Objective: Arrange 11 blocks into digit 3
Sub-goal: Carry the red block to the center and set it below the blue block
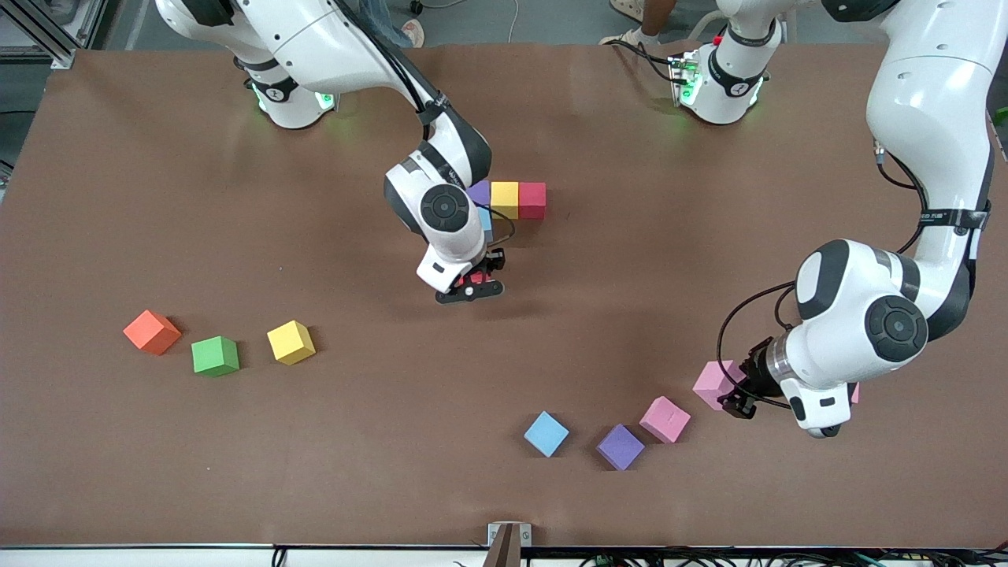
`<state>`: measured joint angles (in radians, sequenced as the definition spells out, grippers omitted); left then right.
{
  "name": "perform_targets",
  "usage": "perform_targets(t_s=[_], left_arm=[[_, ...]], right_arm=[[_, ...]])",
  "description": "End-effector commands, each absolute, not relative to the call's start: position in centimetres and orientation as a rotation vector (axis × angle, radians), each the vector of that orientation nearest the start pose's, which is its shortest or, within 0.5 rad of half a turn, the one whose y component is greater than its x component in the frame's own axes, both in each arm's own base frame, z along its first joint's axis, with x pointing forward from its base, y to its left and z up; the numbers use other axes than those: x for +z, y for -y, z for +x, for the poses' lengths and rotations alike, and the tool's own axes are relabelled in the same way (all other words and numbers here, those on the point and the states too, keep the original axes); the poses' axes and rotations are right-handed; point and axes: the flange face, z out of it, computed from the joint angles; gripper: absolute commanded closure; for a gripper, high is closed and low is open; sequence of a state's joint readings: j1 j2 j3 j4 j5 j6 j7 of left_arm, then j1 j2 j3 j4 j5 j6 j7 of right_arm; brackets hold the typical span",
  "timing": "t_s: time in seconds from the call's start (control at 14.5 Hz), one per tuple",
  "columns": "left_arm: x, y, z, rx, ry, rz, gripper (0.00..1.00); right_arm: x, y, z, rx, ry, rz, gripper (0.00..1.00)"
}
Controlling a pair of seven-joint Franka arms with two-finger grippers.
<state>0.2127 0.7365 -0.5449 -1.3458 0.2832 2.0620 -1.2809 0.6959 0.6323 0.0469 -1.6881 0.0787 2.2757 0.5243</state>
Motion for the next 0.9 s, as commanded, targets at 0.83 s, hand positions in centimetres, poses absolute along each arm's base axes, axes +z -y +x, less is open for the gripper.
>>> perform_targets(t_s=[0.83], left_arm=[[34.3, 13.6, 72.1, 0.02, 1.498, -2.899, 0.83]], right_arm=[[20.9, -46.0, 45.5, 0.132, 0.296, -3.088, 0.55]])
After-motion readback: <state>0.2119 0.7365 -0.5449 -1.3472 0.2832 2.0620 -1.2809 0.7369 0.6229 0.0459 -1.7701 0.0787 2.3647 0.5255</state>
